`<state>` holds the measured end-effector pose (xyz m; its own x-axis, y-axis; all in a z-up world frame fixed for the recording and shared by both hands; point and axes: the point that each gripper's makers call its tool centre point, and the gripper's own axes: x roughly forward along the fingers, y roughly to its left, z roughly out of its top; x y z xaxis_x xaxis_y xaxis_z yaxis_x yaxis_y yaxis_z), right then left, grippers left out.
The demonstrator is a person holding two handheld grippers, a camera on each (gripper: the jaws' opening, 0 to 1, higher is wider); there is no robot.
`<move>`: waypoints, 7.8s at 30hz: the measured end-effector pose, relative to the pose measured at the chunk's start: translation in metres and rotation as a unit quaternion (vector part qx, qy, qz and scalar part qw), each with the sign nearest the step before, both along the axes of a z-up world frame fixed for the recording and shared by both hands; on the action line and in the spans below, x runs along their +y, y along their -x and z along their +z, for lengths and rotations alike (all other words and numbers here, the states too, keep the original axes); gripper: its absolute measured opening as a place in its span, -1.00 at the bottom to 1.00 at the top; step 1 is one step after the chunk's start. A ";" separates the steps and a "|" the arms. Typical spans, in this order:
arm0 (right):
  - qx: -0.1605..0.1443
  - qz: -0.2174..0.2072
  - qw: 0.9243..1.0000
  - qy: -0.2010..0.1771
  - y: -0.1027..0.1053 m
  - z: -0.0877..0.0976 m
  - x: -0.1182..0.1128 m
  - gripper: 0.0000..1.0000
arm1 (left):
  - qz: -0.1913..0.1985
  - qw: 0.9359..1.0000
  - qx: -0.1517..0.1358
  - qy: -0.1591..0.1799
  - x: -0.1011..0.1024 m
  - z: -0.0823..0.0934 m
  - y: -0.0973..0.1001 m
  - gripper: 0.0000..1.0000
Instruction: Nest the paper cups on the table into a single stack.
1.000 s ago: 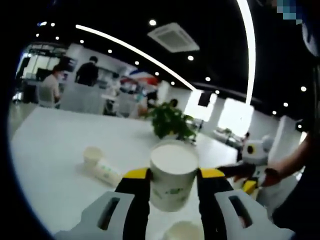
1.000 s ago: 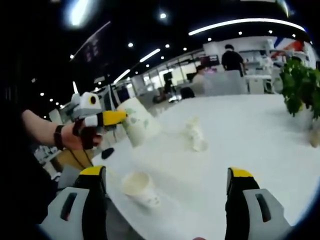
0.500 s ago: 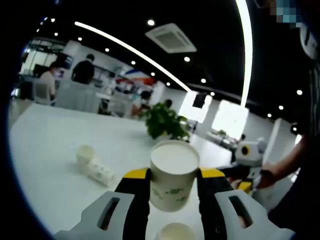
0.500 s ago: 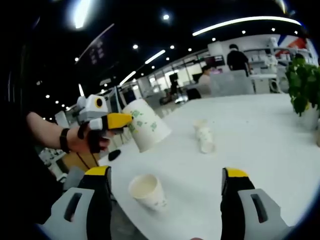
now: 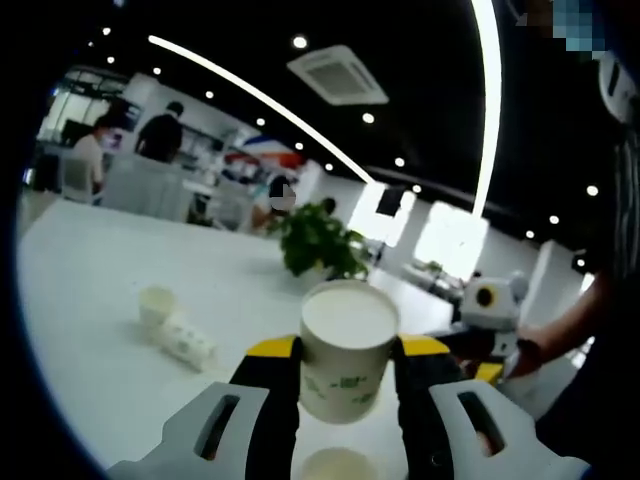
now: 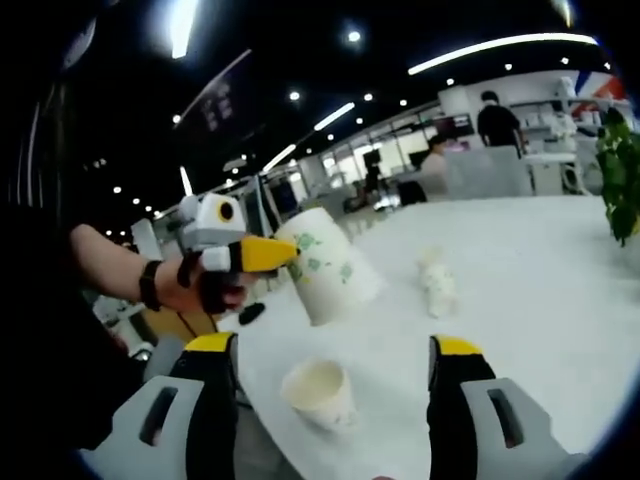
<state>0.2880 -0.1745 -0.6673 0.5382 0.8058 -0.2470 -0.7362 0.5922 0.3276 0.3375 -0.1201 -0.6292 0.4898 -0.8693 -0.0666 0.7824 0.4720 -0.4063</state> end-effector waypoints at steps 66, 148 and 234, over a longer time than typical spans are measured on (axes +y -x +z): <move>0.018 0.039 0.990 -0.134 0.012 0.030 0.008 -0.71 | -0.091 0.991 0.068 0.075 -0.023 0.004 0.034 -0.28; 0.042 0.046 0.987 -0.146 0.017 0.030 0.002 -1.00 | 0.041 0.999 -0.028 -0.019 0.043 -0.003 -0.002 0.68; -0.260 0.358 0.755 0.485 -0.026 0.058 -0.021 -1.00 | 0.118 0.987 -0.015 -0.112 0.119 -0.042 -0.008 0.97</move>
<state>0.3142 -0.1956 -0.6089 0.2782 0.5123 -0.8125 -0.8611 -0.2418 -0.4473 0.3460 -0.0009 -0.6715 0.6815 -0.6957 -0.2272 0.6497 0.7180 -0.2497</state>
